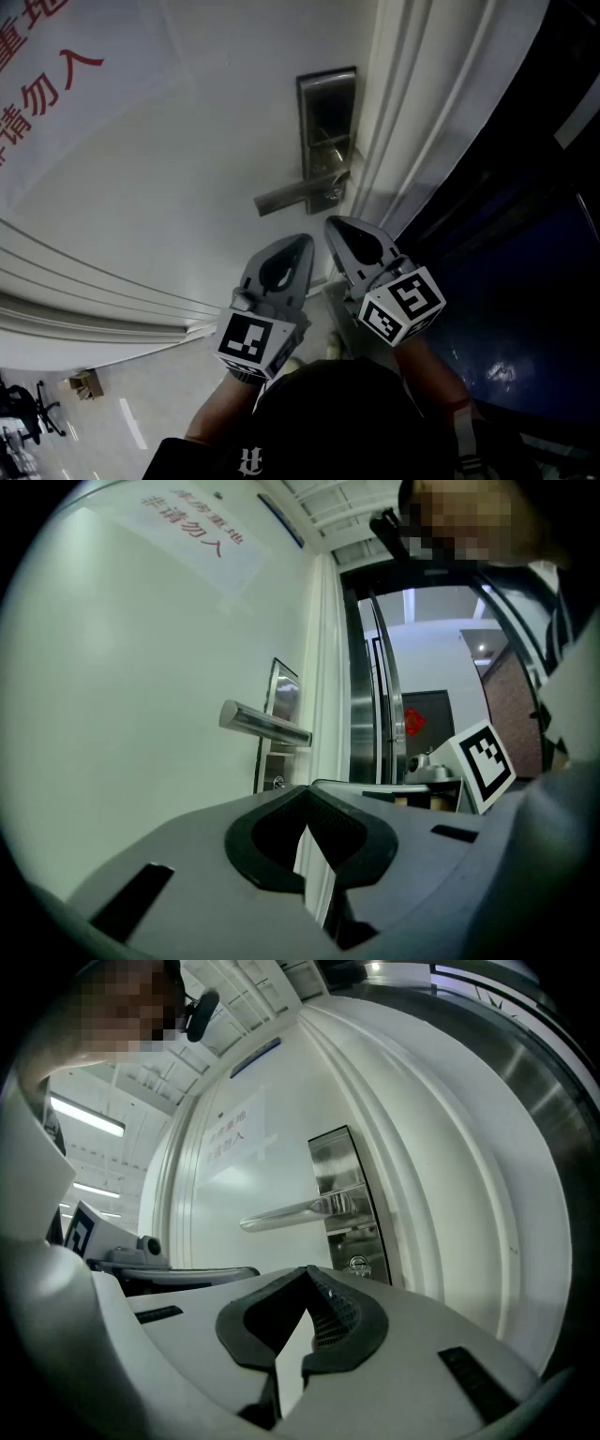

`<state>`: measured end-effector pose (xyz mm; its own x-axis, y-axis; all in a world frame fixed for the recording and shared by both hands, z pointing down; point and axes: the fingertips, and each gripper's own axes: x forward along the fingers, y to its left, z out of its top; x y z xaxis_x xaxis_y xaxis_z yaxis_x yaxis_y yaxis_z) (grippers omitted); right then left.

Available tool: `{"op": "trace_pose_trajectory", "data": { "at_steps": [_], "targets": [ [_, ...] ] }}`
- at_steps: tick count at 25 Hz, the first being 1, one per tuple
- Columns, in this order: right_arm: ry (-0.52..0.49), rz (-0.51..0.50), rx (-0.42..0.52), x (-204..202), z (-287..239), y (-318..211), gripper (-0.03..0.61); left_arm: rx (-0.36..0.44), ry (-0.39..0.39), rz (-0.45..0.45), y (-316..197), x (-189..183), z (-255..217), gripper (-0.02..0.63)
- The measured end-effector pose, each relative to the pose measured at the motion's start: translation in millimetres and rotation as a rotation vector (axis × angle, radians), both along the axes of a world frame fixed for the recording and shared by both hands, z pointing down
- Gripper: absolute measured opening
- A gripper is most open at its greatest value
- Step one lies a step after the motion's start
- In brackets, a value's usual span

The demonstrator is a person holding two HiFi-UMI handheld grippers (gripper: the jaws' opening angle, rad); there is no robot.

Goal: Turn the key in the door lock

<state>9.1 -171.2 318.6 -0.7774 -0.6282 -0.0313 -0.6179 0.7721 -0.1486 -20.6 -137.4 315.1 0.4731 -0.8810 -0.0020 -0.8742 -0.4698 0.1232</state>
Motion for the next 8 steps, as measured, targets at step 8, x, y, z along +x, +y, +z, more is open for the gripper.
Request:
{"op": "trace_pose_trajectory", "data": {
  "at_steps": [8],
  "targets": [
    [-0.009,-0.012,-0.018,1.5,4.7,-3.3,0.015,-0.007,-0.004,-0.006,-2.9,1.8,2.0,0.006]
  ]
}}
